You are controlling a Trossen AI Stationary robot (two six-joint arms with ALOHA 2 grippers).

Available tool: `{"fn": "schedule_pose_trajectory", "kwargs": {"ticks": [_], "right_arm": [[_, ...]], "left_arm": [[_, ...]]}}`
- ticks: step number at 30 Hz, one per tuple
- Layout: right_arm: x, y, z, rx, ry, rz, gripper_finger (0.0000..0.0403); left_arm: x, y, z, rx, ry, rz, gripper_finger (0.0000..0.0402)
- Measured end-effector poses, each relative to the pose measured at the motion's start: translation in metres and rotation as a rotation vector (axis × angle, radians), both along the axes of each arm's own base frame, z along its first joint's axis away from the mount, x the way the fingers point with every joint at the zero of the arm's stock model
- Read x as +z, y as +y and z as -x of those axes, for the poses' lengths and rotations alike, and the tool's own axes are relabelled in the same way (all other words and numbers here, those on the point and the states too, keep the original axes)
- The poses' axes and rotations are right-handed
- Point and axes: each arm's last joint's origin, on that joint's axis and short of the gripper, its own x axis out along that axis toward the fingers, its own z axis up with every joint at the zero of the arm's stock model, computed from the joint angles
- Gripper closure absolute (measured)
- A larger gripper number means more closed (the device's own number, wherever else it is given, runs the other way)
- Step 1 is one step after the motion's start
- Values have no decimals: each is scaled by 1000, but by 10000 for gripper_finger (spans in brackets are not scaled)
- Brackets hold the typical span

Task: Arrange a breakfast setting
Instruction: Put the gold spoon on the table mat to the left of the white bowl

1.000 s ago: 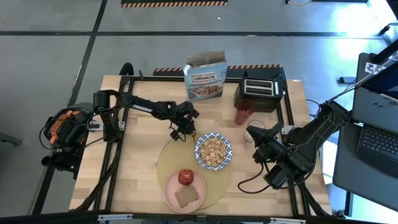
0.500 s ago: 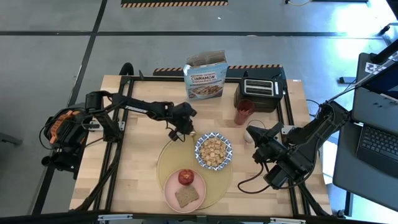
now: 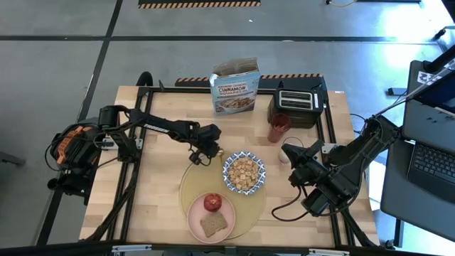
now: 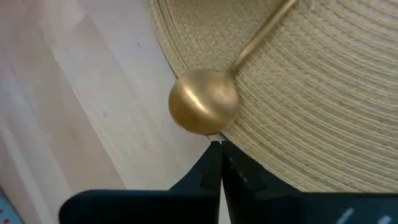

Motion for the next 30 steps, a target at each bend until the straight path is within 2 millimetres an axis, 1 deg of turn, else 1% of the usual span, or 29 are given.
{"fn": "schedule_pose_trajectory", "kwargs": {"ticks": [13,19,25,30], "right_arm": [[0,0,0,0,-3,-1,370],[0,0,0,0,-3,-1,370],[0,0,0,0,-3,-1,370],[0,0,0,0,-3,-2,370]], "left_arm": [[4,2,-6,-20,-70,-34,401],[3,4,-4,12,-36,-85,401],[-1,2,-1,1,-7,-23,401],[-1,2,-3,4,-20,-19,401]]}}
